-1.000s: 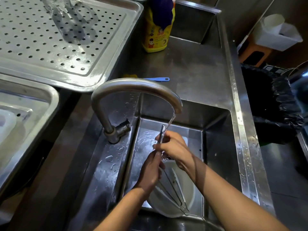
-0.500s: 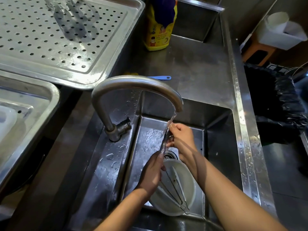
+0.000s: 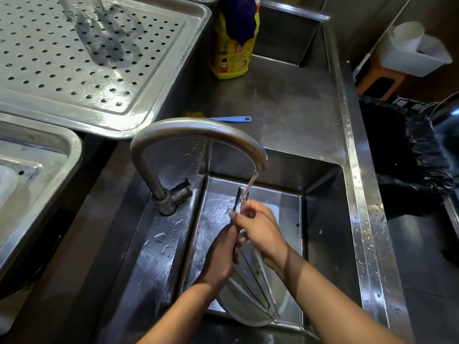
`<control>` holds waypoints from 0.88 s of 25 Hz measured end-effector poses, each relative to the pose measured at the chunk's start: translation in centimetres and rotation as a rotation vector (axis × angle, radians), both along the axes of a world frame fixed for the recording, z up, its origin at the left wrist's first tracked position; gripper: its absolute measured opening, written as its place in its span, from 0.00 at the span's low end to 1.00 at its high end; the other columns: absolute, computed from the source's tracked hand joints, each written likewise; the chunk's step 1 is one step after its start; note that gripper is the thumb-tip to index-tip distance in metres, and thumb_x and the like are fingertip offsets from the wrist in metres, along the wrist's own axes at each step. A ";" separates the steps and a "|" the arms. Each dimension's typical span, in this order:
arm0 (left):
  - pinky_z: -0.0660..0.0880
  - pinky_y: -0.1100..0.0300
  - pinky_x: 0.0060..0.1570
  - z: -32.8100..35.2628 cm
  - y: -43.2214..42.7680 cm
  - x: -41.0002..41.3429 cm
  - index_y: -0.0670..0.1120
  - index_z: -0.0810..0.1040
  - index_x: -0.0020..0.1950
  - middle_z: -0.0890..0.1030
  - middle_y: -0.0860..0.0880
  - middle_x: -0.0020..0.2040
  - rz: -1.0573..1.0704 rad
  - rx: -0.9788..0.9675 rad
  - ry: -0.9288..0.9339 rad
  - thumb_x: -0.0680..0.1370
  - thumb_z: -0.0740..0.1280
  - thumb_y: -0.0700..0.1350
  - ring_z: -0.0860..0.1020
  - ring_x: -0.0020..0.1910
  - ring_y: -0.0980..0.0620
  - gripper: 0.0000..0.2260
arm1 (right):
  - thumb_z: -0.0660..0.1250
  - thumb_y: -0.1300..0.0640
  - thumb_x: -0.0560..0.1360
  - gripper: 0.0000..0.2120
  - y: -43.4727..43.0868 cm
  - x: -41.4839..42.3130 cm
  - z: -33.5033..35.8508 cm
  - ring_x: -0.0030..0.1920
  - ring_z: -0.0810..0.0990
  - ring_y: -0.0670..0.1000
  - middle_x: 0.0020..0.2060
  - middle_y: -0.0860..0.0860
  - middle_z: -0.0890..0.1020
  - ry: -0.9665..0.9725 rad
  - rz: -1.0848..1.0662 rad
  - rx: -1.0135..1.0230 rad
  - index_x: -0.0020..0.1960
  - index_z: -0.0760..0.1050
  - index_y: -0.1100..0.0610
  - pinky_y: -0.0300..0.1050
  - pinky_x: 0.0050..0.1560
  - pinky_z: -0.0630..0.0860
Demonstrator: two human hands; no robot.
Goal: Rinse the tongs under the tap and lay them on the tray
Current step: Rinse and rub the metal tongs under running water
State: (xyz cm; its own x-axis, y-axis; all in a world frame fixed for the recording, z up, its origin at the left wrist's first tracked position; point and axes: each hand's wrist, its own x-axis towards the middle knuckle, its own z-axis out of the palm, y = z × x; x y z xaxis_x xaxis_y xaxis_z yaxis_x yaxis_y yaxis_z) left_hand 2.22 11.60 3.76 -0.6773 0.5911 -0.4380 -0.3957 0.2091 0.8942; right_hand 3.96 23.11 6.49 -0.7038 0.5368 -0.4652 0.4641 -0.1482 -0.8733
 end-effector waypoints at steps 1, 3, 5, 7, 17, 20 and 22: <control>0.71 0.70 0.30 -0.1 -0.1 -0.2 0.58 0.82 0.56 0.85 0.59 0.45 -0.006 0.002 0.014 0.83 0.56 0.57 0.80 0.37 0.63 0.15 | 0.71 0.58 0.76 0.09 -0.2 0.8 -0.2 0.30 0.77 0.48 0.30 0.49 0.77 -0.020 0.065 0.064 0.40 0.74 0.59 0.42 0.23 0.73; 0.71 0.65 0.27 -0.3 -0.1 -0.5 0.56 0.82 0.57 0.86 0.56 0.43 0.008 0.011 -0.065 0.84 0.56 0.55 0.80 0.34 0.58 0.15 | 0.71 0.56 0.76 0.07 0.3 2.1 -0.5 0.31 0.78 0.47 0.31 0.47 0.80 0.007 -0.037 0.087 0.41 0.78 0.56 0.42 0.26 0.73; 0.67 0.64 0.23 -0.5 0.2 -0.4 0.50 0.80 0.57 0.81 0.48 0.34 0.046 0.030 -0.204 0.84 0.57 0.54 0.75 0.26 0.51 0.14 | 0.72 0.53 0.77 0.06 0.8 3.0 -0.7 0.34 0.78 0.48 0.38 0.51 0.80 -0.001 -0.240 0.091 0.48 0.78 0.55 0.44 0.32 0.73; 0.67 0.64 0.21 -0.7 0.7 0.0 0.47 0.78 0.55 0.79 0.46 0.30 0.046 0.020 -0.242 0.83 0.57 0.54 0.73 0.22 0.50 0.15 | 0.70 0.48 0.78 0.12 0.1 3.8 -1.1 0.30 0.80 0.51 0.40 0.56 0.80 0.036 -0.205 -0.162 0.55 0.77 0.56 0.45 0.30 0.76; 0.70 0.58 0.35 -0.4 4.5 -4.3 0.49 0.77 0.43 0.77 0.48 0.36 0.062 -0.100 0.180 0.72 0.64 0.47 0.74 0.36 0.49 0.04 | 0.63 0.47 0.81 0.11 -0.1 4.5 -0.9 0.44 0.86 0.56 0.40 0.52 0.85 0.106 -0.072 -0.105 0.49 0.81 0.50 0.54 0.44 0.83; 0.71 0.53 0.39 -0.3 5.9 -5.6 0.46 0.78 0.42 0.77 0.49 0.33 0.046 -0.105 0.267 0.79 0.63 0.47 0.74 0.35 0.49 0.09 | 0.63 0.48 0.81 0.12 -0.2 4.9 -0.4 0.44 0.86 0.56 0.39 0.54 0.83 0.103 -0.101 -0.091 0.50 0.79 0.55 0.47 0.39 0.81; 0.71 0.54 0.39 -0.3 6.7 -5.8 0.49 0.76 0.38 0.77 0.53 0.32 0.109 -0.165 0.302 0.79 0.63 0.50 0.74 0.34 0.51 0.11 | 0.63 0.50 0.81 0.12 -0.4 5.0 -0.3 0.42 0.85 0.54 0.39 0.57 0.82 0.109 -0.118 -0.088 0.49 0.77 0.58 0.46 0.38 0.79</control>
State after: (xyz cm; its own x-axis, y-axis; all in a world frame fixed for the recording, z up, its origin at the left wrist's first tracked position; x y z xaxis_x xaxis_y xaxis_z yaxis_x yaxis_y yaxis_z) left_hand -3.61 18.34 3.45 -0.8460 0.4461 -0.2920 -0.1466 0.3319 0.9318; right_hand 8.99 22.73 6.14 -0.6872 0.5795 -0.4381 0.3420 -0.2740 -0.8989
